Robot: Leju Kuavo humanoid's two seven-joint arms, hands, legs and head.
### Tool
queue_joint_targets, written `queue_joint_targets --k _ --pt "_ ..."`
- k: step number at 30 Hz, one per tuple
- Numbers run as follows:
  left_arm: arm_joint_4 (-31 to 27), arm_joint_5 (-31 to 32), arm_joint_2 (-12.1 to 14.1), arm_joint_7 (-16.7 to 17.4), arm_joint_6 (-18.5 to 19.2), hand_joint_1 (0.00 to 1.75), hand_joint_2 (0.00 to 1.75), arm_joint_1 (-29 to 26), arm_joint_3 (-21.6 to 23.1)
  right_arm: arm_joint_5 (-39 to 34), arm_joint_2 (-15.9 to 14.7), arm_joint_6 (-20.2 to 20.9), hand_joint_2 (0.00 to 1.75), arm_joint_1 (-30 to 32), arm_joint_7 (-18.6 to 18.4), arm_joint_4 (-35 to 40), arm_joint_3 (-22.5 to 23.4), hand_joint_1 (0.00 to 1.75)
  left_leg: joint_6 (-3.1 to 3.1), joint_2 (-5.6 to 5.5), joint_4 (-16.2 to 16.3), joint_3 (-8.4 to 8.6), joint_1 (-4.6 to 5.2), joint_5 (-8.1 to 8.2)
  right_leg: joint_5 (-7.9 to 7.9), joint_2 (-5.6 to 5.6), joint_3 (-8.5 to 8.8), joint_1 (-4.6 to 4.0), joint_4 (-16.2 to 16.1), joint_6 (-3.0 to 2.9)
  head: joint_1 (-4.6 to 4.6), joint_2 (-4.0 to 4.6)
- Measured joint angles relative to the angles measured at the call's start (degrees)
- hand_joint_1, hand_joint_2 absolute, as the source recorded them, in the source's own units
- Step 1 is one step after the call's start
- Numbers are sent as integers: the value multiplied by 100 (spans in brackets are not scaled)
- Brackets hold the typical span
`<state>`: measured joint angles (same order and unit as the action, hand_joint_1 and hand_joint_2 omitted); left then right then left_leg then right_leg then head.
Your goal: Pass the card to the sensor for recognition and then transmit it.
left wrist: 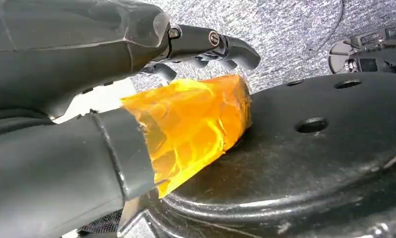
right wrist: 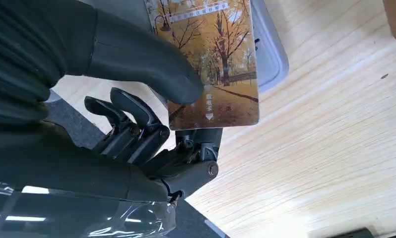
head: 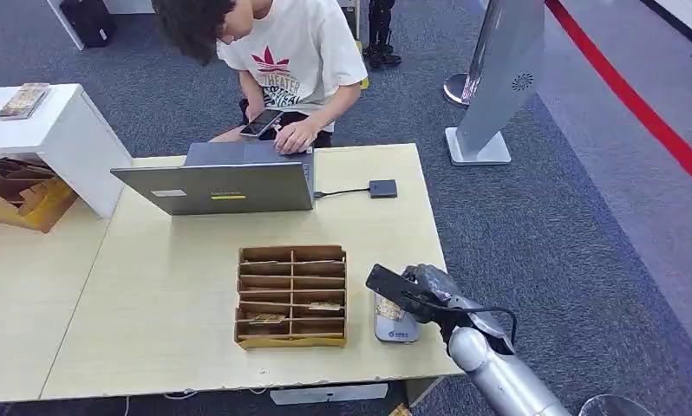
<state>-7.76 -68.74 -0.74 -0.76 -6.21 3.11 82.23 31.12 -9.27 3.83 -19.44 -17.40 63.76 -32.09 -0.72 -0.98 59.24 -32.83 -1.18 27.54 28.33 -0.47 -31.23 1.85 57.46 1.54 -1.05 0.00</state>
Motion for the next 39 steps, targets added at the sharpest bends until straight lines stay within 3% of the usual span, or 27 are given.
queue_joint_targets --k 39 --pt "0 -9 2 11 0 0 0 -1 0 -11 2 11 175 -4 31 -37 2 175 0 2 0 1 0 0 -1 -1 0 0 -1 0 0 0"
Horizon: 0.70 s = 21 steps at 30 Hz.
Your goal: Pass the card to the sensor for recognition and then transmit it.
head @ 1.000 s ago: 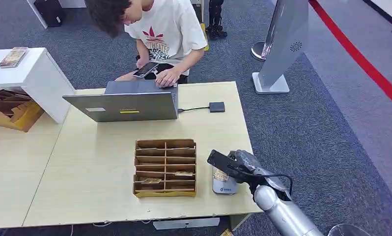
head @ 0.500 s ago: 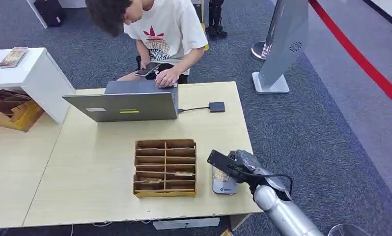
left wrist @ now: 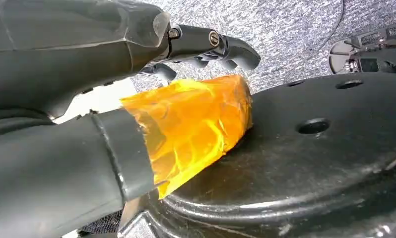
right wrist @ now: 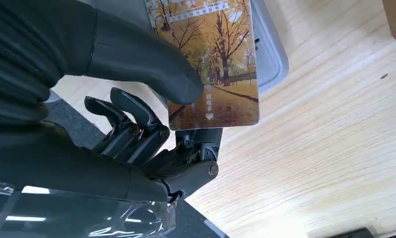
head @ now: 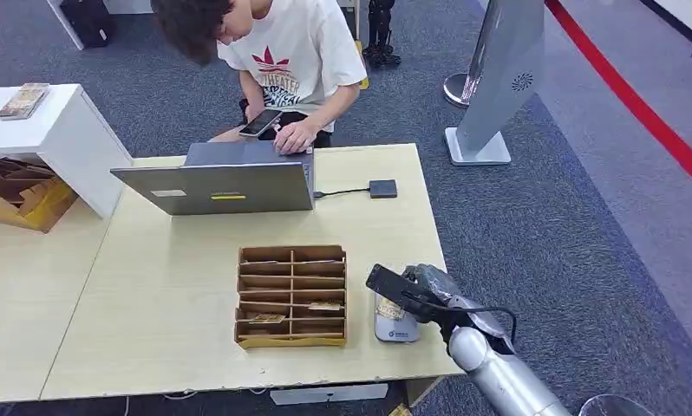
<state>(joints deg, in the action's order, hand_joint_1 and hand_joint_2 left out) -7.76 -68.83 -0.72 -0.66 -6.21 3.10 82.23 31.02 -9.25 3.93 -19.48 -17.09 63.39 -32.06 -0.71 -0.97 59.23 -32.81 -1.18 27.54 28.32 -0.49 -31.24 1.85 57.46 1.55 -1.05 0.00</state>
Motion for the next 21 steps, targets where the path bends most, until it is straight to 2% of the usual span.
queue_joint_targets --k 21 --pt "0 -9 0 0 0 0 0 0 0 -2 0 0 175 0 22 -7 0 175 0 1 0 0 0 0 0 -1 -1 0 0 0 0 0"
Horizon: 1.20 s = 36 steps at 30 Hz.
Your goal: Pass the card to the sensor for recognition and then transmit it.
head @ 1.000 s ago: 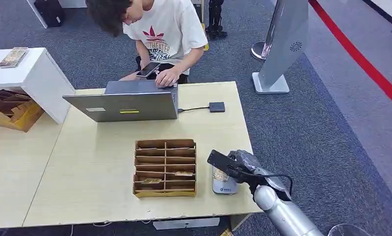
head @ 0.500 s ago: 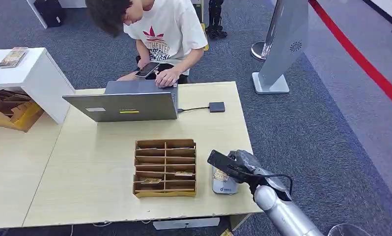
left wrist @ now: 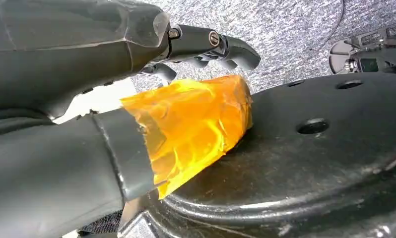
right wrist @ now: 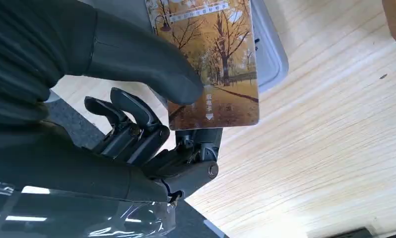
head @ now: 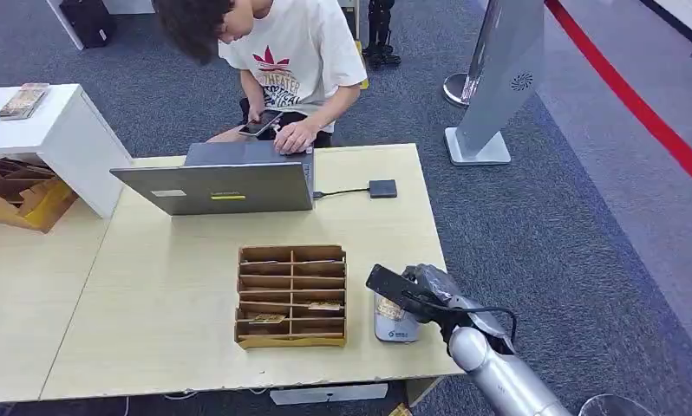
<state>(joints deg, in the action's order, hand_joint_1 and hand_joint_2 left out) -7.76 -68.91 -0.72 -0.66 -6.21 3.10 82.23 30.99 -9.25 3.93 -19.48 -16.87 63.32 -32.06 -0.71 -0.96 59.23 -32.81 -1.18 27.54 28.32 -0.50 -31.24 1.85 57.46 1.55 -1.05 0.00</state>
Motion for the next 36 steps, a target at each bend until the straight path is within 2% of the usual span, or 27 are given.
queue_joint_targets --k 36 --pt "-7 52 26 -24 -4 0 0 0 0 -46 0 -15 175 31 33 0 83 175 0 1 0 1 0 0 0 -1 -5 0 -1 0 0 0"
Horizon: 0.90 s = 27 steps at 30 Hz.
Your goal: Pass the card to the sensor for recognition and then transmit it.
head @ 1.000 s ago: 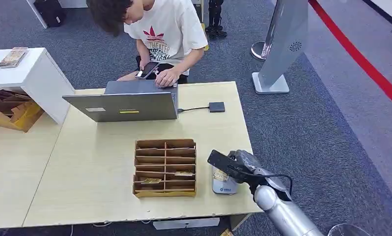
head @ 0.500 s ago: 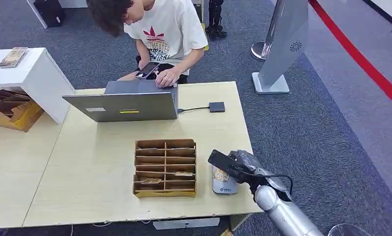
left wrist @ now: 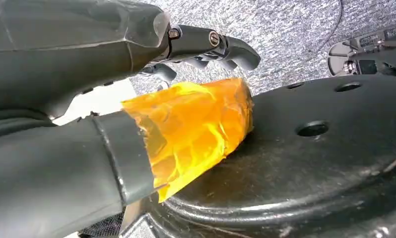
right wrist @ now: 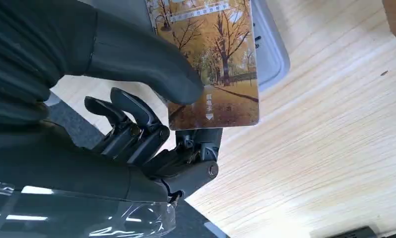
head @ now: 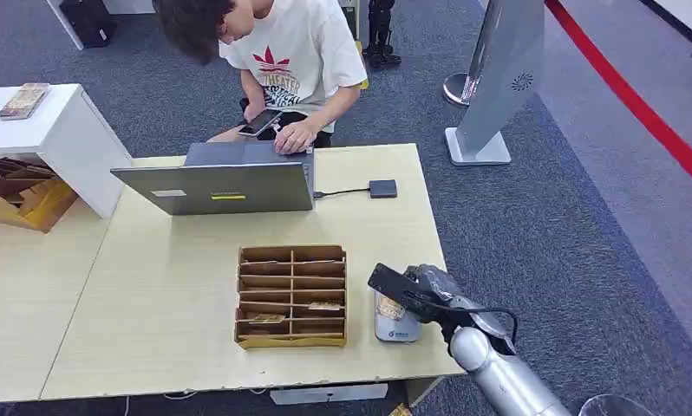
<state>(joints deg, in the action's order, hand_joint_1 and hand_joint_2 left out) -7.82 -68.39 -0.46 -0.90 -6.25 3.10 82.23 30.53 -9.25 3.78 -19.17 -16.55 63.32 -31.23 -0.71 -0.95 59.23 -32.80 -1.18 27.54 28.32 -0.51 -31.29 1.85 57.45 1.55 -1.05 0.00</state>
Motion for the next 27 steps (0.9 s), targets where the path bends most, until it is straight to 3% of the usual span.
queue_joint_targets --k 27 --pt "0 33 2 -4 0 0 0 0 0 0 0 -13 175 0 20 9 13 175 0 0 0 0 0 0 0 0 6 0 0 0 0 0"
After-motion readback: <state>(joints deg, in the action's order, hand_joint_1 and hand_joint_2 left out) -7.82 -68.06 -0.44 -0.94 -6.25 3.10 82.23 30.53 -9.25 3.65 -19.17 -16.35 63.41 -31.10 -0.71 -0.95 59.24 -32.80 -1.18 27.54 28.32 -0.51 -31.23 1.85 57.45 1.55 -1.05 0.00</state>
